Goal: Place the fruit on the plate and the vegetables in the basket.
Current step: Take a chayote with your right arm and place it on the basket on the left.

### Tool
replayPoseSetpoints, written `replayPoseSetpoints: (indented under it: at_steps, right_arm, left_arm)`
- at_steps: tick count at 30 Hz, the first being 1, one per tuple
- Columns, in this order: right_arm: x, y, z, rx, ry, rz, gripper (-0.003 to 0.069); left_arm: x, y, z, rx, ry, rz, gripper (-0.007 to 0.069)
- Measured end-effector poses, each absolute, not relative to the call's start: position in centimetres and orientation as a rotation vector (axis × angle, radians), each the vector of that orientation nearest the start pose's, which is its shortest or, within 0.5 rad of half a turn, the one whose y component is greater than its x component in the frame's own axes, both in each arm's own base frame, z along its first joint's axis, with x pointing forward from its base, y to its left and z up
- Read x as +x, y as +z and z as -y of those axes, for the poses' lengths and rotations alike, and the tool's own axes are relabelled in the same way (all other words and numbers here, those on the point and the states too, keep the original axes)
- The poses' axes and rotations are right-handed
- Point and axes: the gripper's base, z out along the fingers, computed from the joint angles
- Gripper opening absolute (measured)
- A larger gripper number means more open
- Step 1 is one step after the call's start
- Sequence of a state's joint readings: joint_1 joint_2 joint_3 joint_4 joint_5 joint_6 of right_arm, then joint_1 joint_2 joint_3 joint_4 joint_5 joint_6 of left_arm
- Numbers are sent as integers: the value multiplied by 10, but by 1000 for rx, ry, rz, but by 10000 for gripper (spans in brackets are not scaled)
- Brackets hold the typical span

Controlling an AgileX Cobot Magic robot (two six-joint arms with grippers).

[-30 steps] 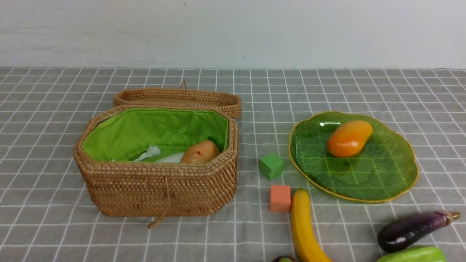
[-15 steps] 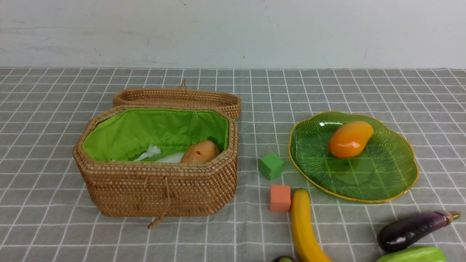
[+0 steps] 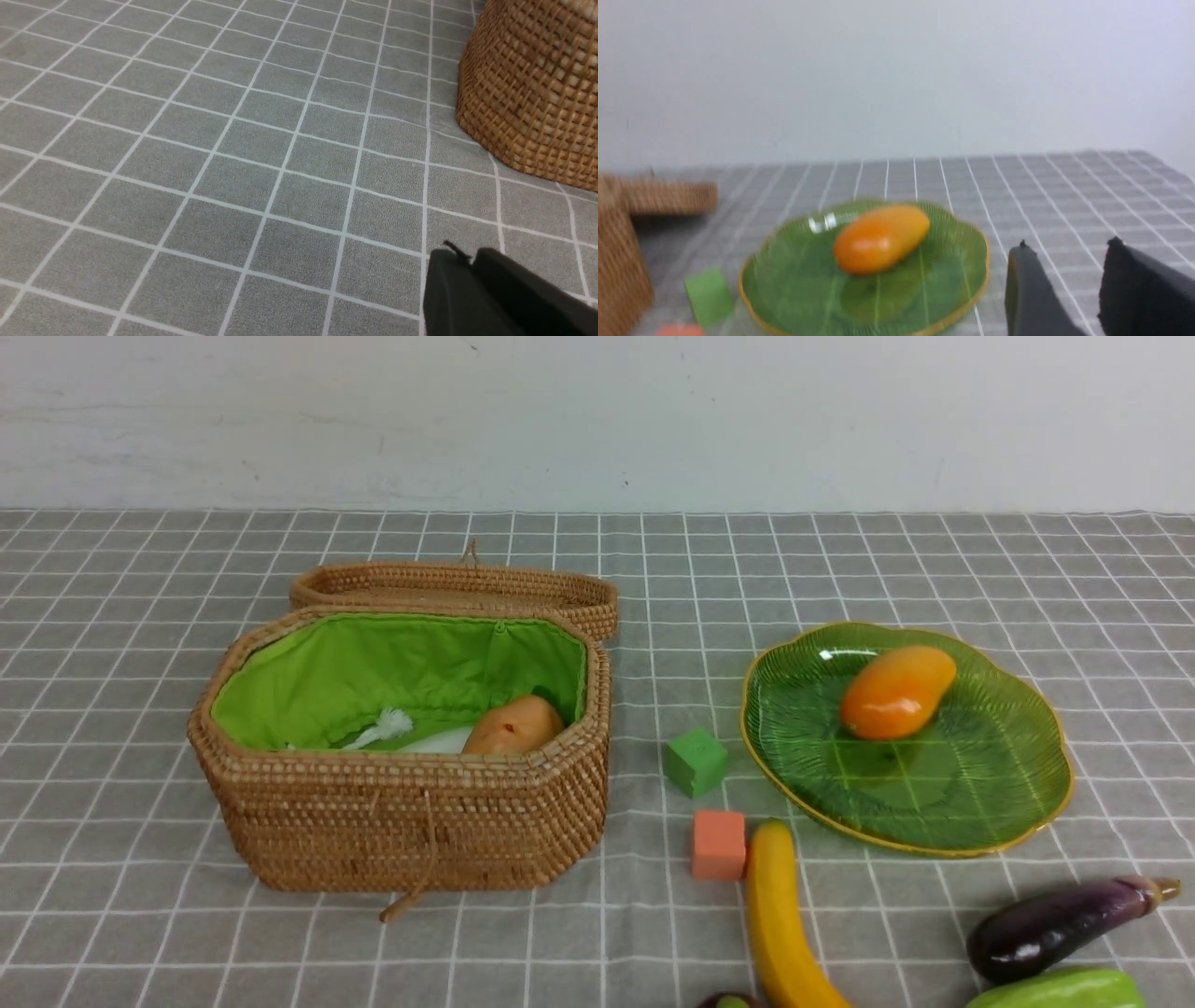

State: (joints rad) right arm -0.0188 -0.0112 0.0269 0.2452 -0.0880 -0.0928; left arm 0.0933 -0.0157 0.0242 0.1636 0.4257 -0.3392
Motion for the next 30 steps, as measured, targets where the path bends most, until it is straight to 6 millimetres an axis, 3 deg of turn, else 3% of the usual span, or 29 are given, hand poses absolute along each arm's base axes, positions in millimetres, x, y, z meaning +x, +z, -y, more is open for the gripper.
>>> replayPoseSetpoints:
  at_steps: [4, 8, 10, 11, 16, 19, 21, 24, 25, 30]
  right_arm:
    - [51, 229, 9, 288, 210, -1199, 242]
    - [48, 238, 10, 316, 245, -1141, 242]
    - [46, 250, 9, 328, 289, -1125, 242]
    - [43, 266, 8, 330, 317, -1112, 242]
    - [51, 323, 4, 280, 313, -1188, 242]
    - [70, 359, -1, 230, 282, -1369, 242]
    - [86, 367, -3, 211, 261, -1539, 242]
    - [104, 363, -4, 204, 240, -1730, 242]
    - [120, 352, -4, 208, 228, -1873, 242]
    - [150, 326, -14, 227, 343, -2107, 242]
  left_arm:
    - [50, 168, -11, -314, -1, -1884, 59]
    - [50, 169, -10, -305, -8, -1882, 61]
    - [51, 169, -8, -270, -33, -1887, 64]
    - [51, 169, -7, -241, -53, -1891, 66]
    - [51, 169, -2, -145, -122, -1902, 71]
    - [52, 169, -1, -133, -132, -1891, 74]
    - [52, 169, -1, -132, -132, -1888, 76]
    - [52, 169, -1, -131, -132, -1884, 77]
    - [52, 169, -1, -131, -133, -1884, 78]
    - [52, 169, -1, -131, -133, -1884, 79]
